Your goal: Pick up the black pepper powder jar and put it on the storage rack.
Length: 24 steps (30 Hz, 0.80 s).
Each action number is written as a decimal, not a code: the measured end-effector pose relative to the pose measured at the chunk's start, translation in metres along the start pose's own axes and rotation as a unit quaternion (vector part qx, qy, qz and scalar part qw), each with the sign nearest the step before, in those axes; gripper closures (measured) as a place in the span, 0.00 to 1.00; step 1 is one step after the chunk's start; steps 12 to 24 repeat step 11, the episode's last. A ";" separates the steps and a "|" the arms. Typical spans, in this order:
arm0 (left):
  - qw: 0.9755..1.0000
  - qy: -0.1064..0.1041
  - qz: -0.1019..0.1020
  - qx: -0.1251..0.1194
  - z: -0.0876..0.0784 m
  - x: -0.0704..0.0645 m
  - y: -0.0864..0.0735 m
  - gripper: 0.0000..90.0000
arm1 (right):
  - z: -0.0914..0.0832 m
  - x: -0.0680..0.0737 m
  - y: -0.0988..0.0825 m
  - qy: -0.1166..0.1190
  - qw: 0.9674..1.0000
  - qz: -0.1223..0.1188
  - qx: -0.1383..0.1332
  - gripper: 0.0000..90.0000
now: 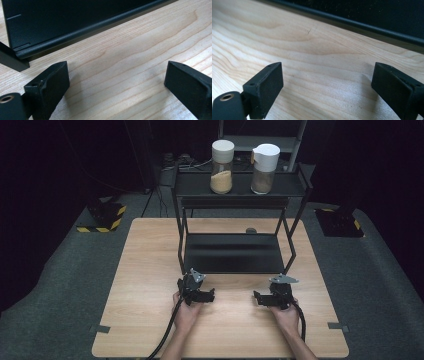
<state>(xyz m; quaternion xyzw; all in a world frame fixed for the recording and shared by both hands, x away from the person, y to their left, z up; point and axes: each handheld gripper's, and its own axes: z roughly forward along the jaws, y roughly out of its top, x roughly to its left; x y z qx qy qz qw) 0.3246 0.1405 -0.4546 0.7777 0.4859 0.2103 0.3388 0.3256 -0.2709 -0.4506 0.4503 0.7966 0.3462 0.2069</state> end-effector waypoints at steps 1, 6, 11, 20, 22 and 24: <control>1.000 0.000 0.000 0.000 0.000 0.000 0.000 0.07 | 0.000 0.001 0.000 0.000 1.000 -0.005 0.001 0.11; 1.000 0.000 0.000 0.000 0.000 0.000 0.000 0.07 | 0.000 0.000 0.000 0.001 1.000 -0.004 0.001 0.11; 1.000 -0.001 0.000 0.001 0.000 0.001 0.000 0.07 | 0.000 0.000 0.000 0.001 1.000 -0.004 0.001 0.11; 1.000 -0.001 0.000 0.001 0.000 0.001 0.000 0.07 | 0.000 0.000 0.000 0.001 1.000 -0.004 0.001 0.11; 1.000 -0.001 0.000 0.001 0.000 0.001 0.000 0.07 | 0.000 0.000 0.000 0.001 1.000 -0.004 0.001 0.11; 1.000 -0.001 0.000 0.001 0.000 0.001 0.000 0.07 | 0.000 0.000 0.000 0.001 1.000 -0.004 0.001 0.11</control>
